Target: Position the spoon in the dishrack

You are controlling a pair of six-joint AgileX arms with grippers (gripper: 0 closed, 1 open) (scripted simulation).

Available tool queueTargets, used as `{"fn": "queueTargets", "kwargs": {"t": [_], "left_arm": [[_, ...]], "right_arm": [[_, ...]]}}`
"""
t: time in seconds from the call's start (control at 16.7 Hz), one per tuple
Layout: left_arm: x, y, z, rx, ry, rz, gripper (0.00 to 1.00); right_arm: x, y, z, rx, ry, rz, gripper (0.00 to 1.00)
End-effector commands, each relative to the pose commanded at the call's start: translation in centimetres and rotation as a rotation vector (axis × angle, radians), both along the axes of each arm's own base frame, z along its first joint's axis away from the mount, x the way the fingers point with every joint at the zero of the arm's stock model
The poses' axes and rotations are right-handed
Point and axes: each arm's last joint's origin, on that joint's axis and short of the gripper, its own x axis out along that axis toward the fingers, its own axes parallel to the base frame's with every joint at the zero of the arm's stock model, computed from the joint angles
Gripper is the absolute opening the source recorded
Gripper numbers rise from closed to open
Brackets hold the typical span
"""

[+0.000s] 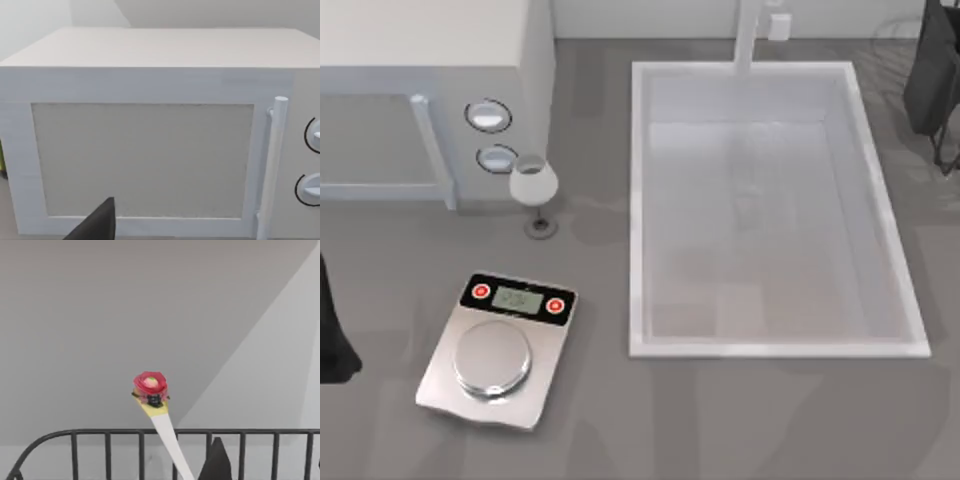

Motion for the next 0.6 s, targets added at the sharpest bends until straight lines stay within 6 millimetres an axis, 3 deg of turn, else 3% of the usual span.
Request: {"fn": "queueTargets", "kwargs": {"t": [0.24, 0.6], "left_arm": [[0.0, 0.0, 0.0, 0.0, 0.0, 0.0, 1.0], [0.0, 0.0, 0.0, 0.0, 0.0, 0.0, 1.0]], "right_arm": [[0.0, 0.0, 0.0, 0.0, 0.0, 0.0, 0.98], [0.0, 0.0, 0.0, 0.0, 0.0, 0.0, 1.0]]}}
